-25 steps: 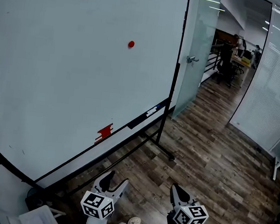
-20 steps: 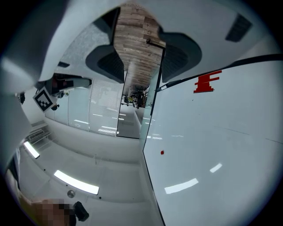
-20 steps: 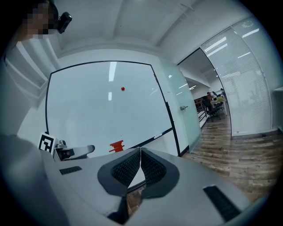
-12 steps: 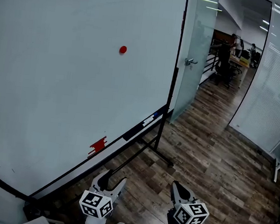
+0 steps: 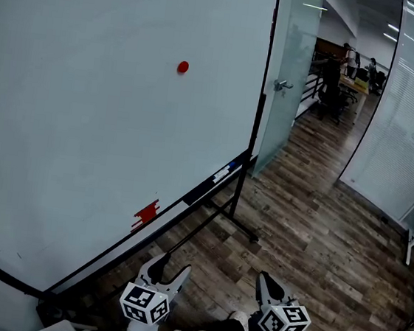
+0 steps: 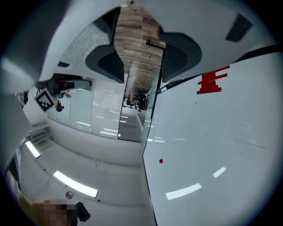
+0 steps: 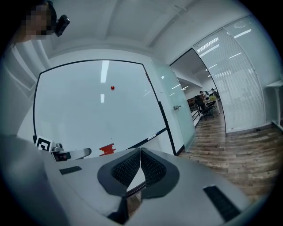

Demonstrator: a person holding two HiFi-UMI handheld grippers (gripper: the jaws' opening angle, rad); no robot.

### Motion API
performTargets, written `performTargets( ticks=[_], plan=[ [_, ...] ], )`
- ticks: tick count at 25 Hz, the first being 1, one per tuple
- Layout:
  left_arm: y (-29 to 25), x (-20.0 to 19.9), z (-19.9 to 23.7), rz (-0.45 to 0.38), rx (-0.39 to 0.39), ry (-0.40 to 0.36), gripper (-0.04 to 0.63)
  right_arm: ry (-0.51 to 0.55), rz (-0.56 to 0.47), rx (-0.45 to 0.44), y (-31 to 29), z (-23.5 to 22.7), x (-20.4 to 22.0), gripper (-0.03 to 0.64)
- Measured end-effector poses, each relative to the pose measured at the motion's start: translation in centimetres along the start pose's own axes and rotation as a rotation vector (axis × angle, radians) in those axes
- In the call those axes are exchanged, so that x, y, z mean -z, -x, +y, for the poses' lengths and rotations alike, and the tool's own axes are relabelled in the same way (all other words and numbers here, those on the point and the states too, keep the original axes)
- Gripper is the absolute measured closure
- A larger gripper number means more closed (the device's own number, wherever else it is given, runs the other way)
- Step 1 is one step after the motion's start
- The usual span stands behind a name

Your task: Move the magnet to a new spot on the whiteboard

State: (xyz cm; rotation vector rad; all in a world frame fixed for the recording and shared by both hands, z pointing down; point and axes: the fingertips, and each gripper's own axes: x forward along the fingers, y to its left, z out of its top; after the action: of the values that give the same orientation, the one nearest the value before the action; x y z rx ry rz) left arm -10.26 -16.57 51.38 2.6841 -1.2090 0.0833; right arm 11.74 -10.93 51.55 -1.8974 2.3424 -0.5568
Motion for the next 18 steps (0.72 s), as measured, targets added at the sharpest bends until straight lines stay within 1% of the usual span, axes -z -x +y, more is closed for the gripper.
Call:
performTargets(
  ticks=[5,11,14,18],
  plan=[
    [-0.1,0.2,0.1,0.002,-0.001,-0.011,0.333,-0.008,0.003,0.000,-0.1,-0.2,0.7,0.589],
    [-1.6,-0.5,1.1,-0.017,-0.035,-0.011,0.333,0.010,0.002,-0.041,-2.5,-0.8,-0.5,0.589],
    [-3.4,-1.0,2.1,-0.023,-0.060,-0.014,0.333,0.013,-0.002,-0.060,-4.6,-1.7,-1.4,0.589],
    [-6.9,-2.2,2.4,-0.024,-0.066,-0.039,0.333,0.008,-0.004,-0.088,-7.5,-3.6,-3.2,0.589]
  ],
)
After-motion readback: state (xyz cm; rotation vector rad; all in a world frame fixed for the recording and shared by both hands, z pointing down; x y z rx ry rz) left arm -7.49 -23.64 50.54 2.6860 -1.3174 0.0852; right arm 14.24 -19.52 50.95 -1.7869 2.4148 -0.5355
